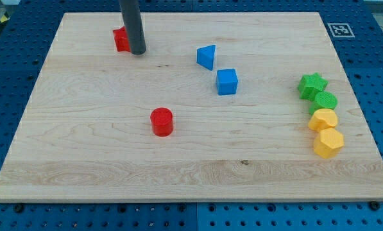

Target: Move the green star to the top center of the board

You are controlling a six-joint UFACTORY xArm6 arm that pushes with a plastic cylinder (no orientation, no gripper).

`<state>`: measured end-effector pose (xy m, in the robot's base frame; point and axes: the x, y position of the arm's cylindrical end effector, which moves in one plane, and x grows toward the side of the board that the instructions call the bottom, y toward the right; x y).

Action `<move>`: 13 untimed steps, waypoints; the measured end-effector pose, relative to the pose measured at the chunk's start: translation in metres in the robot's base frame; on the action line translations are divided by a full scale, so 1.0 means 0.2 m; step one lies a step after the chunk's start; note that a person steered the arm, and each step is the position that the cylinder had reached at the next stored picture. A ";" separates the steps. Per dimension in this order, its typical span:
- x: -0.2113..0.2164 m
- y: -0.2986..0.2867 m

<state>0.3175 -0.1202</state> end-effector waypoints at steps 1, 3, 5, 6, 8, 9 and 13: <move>-0.14 -0.20; -0.26 -0.34; -0.04 -0.14; -0.05 -0.14; 0.33 -0.05; 0.48 -0.05; 0.55 0.33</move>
<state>0.4274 -0.0544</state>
